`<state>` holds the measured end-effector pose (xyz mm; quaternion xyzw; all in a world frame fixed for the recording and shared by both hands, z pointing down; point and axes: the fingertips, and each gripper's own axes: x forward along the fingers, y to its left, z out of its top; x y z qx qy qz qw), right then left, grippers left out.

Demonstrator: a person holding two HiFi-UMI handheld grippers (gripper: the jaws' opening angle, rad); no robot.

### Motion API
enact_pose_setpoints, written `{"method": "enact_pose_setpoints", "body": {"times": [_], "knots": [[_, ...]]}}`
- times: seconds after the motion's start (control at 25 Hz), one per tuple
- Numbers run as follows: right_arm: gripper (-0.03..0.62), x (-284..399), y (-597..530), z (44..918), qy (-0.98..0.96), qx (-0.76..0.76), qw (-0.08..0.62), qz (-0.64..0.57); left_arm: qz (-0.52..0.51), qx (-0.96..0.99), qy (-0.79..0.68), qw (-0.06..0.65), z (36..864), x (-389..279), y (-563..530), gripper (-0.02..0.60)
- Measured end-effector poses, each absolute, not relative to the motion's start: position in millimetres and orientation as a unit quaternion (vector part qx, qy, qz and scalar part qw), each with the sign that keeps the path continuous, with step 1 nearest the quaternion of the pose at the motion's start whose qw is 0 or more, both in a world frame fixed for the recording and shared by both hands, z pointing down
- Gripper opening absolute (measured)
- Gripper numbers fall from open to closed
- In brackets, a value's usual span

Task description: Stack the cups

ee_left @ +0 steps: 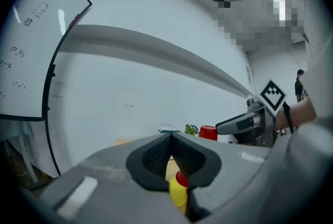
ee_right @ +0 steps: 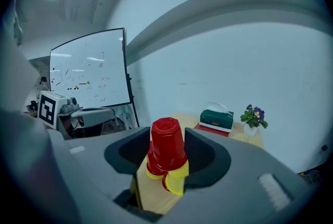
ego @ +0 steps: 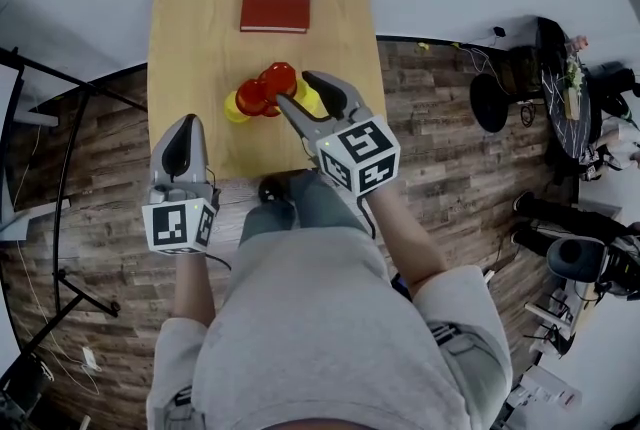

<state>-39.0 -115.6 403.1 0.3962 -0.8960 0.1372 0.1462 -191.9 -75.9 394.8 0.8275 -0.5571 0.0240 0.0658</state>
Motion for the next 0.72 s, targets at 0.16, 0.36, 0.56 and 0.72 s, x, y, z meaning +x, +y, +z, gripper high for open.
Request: {"method": "enact_pose_setpoints", "body": {"times": [0.16,0.36,0.56,0.72], "knots": [[0.142,-25,-107,388,-0.891,0.425,0.122,0.104,0.018,0.829,-0.556,0.057,386,-189,-74,0.005],[0.019,-5,-97,374,-0.878,0.462,0.099,0.077,0.010,0.826,-0.562,0.043,373,-188,-72,0.005],[0.003,20,-87,360,-0.869,0.483,0.071,0.076,-0.005,0.820,-0.571,0.028,354,-181,-64,0.005],[0.002,36,-73,348,-0.868,0.489,0.061,0.058,-0.017,0.819,-0.574,0.019,339,-170,-49,0.005]]}}
